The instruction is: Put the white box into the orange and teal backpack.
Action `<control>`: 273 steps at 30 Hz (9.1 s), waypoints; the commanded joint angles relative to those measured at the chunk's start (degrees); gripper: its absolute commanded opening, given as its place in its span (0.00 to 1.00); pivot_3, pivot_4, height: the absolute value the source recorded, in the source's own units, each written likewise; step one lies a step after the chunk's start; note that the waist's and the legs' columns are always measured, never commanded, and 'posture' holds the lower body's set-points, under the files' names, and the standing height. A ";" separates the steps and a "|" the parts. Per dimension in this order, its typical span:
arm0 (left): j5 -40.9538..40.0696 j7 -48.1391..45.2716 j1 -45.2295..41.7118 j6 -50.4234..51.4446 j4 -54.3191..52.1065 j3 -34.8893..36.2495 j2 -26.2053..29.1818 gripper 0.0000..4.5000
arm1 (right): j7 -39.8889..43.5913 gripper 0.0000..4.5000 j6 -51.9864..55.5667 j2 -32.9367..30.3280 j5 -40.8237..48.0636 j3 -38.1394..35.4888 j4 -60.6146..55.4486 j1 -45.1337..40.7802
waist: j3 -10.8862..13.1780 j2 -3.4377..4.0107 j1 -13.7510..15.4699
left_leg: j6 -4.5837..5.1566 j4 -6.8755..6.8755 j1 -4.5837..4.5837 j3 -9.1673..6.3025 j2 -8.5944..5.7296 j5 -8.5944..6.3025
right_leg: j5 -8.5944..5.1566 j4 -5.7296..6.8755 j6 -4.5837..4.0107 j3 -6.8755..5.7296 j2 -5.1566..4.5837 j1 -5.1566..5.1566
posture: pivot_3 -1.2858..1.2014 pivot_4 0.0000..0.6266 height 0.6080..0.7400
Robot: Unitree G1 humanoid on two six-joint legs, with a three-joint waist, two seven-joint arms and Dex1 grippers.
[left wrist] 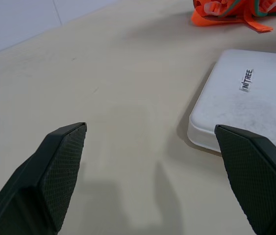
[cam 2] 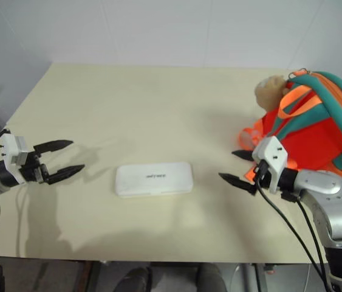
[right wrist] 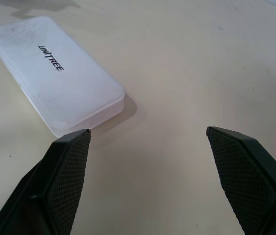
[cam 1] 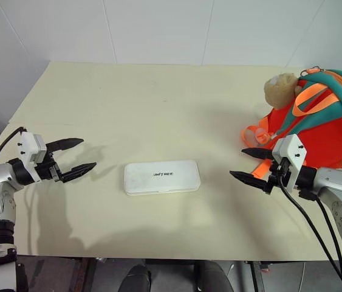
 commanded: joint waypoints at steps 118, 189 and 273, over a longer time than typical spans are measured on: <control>-6.97 2.92 -12.69 63.52 7.90 -14.50 -7.73 0.99 | -7.83 1.00 -8.74 14.59 -20.93 18.22 4.85 -8.09 | -0.05 -0.06 1.17 | 0.06 0.20 0.08 0.98 0.01 0.03 | 0.46 0.08 0.08 1.01 0.11 -0.56 | 0.52 0.24 1.00; -13.91 17.87 -21.40 73.27 14.71 10.71 -16.06 0.29 | -23.86 1.00 6.74 17.16 -2.43 -6.42 -15.38 4.97 | -0.11 -0.19 1.13 | 0.15 0.09 -0.13 1.01 0.03 0.09 | 0.62 -0.05 0.18 1.01 0.15 -0.64 | 0.52 0.24 1.00; -32.26 36.14 -18.73 65.73 7.19 17.64 -13.29 0.29 | -11.75 0.12 15.62 9.20 18.73 2.09 -17.08 -18.71 | -0.10 -0.18 -0.29 | 0.12 0.01 -0.15 1.72 0.03 0.01 | 0.86 -0.55 0.42 1.72 0.18 -0.89 | 0.52 0.24 1.00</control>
